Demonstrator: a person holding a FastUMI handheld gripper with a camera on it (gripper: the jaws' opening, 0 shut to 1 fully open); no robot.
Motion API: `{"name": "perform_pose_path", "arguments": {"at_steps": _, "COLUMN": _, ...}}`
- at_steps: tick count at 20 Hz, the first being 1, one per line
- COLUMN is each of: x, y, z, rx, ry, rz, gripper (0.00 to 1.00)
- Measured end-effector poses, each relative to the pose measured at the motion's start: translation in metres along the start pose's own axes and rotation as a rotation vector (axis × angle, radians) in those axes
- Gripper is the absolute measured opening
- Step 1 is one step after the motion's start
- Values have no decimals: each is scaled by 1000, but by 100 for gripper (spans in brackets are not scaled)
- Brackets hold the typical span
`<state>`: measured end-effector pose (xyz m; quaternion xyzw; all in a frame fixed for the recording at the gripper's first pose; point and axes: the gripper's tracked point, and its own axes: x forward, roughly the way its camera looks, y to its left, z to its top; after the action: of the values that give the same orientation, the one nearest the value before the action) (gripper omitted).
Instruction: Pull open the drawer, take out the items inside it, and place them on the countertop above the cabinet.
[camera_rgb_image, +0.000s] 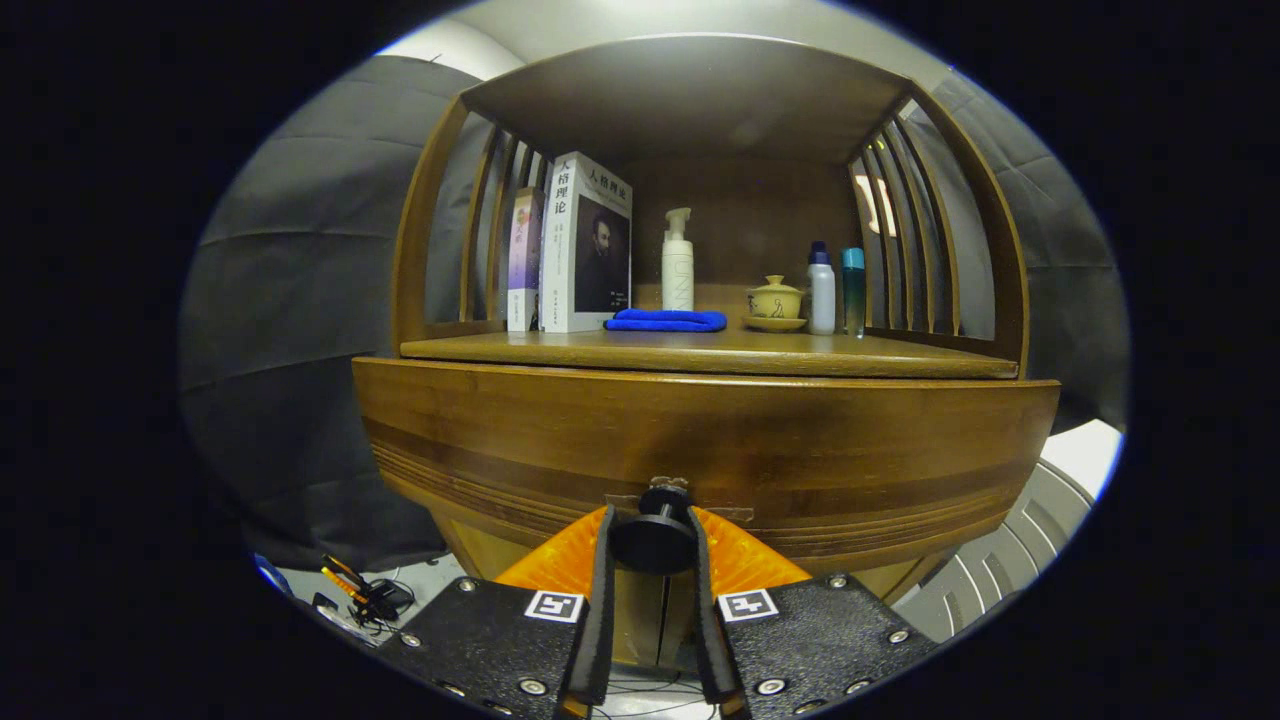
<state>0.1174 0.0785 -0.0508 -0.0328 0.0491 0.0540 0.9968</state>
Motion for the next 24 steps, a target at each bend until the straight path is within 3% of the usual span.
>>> {"name": "perform_pose_path", "arguments": {"at_steps": 24, "x": -119, "y": 27, "z": -24, "rx": -16, "ry": 27, "rz": 38, "gripper": 35}}
